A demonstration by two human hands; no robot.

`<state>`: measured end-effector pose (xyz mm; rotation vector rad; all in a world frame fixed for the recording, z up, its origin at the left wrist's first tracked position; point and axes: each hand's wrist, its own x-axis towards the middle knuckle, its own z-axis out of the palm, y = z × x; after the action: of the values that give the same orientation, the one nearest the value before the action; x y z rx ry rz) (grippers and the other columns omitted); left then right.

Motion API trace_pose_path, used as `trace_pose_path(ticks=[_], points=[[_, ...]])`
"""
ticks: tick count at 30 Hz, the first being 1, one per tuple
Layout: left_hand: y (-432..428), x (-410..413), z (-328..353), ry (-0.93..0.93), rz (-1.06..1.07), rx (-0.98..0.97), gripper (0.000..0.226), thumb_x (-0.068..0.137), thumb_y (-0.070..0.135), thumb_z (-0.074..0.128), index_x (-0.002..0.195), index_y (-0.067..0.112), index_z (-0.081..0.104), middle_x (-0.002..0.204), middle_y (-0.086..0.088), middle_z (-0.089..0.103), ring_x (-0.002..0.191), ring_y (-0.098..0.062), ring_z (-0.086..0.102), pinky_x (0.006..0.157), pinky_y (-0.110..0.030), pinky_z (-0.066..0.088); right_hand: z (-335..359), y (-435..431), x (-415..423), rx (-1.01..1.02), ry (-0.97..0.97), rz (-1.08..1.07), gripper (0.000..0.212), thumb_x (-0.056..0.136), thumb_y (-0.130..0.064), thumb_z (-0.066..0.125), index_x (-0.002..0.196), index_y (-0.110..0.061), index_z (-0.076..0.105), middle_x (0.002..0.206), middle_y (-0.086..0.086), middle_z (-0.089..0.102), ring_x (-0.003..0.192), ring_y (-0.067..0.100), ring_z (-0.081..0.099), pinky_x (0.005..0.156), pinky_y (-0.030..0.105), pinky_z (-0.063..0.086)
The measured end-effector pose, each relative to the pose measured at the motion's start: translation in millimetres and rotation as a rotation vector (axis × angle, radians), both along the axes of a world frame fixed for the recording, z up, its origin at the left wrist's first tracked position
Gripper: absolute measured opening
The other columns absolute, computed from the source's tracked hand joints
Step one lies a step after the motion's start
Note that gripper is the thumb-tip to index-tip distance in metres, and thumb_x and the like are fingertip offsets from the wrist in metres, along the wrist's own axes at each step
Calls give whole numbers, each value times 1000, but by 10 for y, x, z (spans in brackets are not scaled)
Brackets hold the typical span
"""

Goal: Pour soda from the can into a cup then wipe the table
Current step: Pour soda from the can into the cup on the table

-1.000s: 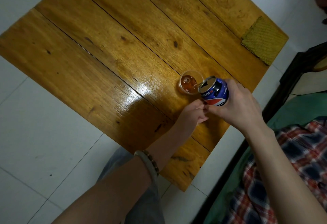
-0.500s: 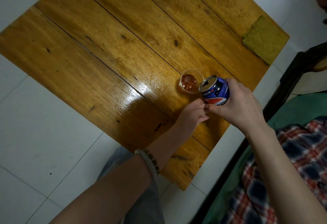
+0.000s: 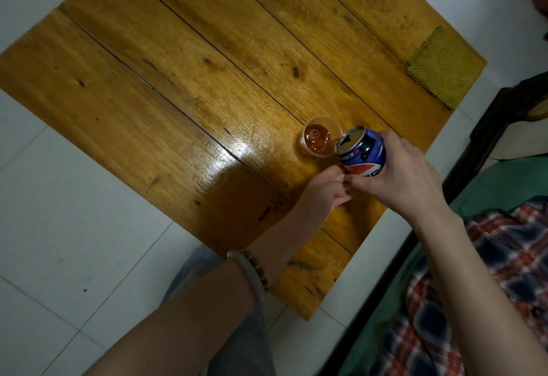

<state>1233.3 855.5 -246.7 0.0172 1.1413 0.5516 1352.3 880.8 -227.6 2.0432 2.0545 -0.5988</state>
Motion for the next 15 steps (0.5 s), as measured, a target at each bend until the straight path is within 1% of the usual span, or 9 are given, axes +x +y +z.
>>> trace_pose_path(ticks=[6,11,15], points=[[5,6,16,-11,-42,22,55,90,-20,27,143,-4,29,147,-24,36,138,-33,33,115,-45,25,-2,0,6,-4,-8,8,76,62,-54,71,122,-17,43,108,9,55,99,29,53,79,51,50],[21,23,-14,-10,-2,-20,56,90,-21,27,143,-3,31,146,-23,38,137,-32,35,115,-44,26,-1,6,9,-7,-4,9,75,62,-54,71,121,-17,43,107,9,56,99,29,53,79,51,49],[11,24,-12,-10,19,-29,56,90,-22,29,142,-1,35,144,-22,41,136,-32,38,114,-44,27,7,10,11,-15,-3,9,76,60,-56,67,121,-17,43,108,10,55,99,30,53,79,52,49]])
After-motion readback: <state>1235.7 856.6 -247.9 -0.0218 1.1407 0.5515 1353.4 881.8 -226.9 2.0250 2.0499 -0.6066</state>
